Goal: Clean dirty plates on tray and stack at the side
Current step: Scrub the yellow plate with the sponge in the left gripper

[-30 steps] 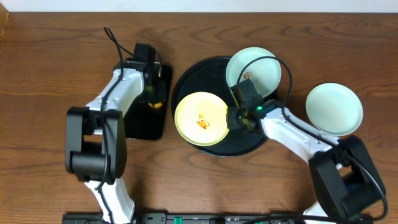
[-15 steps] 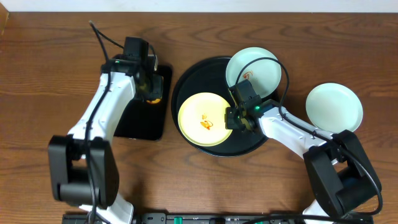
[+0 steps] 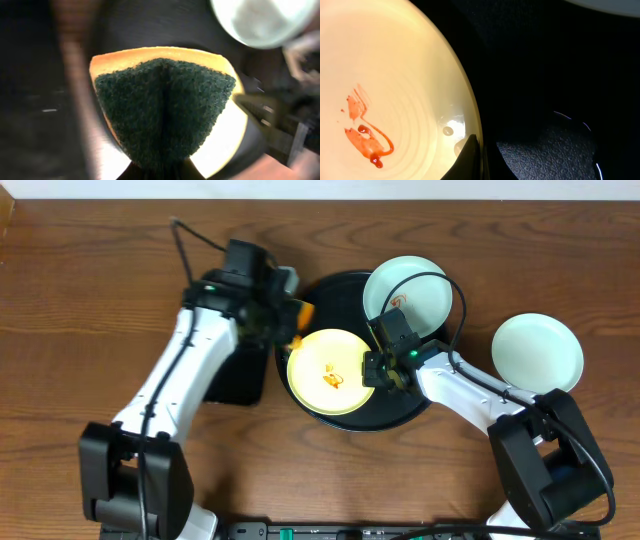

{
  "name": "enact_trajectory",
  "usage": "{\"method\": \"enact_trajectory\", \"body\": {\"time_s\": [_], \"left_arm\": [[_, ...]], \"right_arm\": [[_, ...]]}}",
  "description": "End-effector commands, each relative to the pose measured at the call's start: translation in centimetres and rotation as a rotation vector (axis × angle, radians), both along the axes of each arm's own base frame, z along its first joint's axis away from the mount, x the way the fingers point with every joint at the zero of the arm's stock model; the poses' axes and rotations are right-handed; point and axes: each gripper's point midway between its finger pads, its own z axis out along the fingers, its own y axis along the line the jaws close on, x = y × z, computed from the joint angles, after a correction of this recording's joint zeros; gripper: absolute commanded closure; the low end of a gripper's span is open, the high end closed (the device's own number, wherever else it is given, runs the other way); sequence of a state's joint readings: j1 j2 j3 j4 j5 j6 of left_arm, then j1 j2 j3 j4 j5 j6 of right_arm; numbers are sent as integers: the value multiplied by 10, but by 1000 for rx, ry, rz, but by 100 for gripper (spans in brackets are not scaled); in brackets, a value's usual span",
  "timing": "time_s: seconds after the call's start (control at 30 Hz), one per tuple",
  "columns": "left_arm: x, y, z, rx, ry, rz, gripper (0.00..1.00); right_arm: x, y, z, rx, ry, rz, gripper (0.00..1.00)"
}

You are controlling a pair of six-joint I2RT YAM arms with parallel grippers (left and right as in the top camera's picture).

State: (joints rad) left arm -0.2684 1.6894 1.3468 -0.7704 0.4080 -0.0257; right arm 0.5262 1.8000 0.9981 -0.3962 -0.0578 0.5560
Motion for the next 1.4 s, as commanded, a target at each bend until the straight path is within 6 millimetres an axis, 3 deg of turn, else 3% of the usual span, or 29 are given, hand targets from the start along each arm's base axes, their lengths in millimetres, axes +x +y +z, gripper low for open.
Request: {"method": "enact_trajectory", "body": {"time_s": [0.0,0.27,0.57,0.8,0.87,1.03,1.17,1.37], "left_arm": [[-21,-37,-9,-47,53,-109,92],[-53,-77,-55,-1,199,-200,92],[-77,-96,-98,-16,371,-222,92],[-83,-95,-126,5,442,-220,92],[-82,-89,-137,48,444,-215,92],[-64,-52,-158,276,362,-166,92],[-50,-27,-161,375,317,-121,93],[-31,-10,-161,359,298,-54,92]], "right_arm": [[-3,2,-3,-10,8,1,99],[-3,1,-3,-11,9,0,99],[-3,1,-3,-11,10,-2,99],[-3,1,-3,-11,9,-2,99],[-3,1,-3,-11,9,-2,99],[-3,1,-3,-11,10,-2,99],[-3,0,-4,-13,12,-2,99],[-5,0,-4,-16,18,-2,99]]}}
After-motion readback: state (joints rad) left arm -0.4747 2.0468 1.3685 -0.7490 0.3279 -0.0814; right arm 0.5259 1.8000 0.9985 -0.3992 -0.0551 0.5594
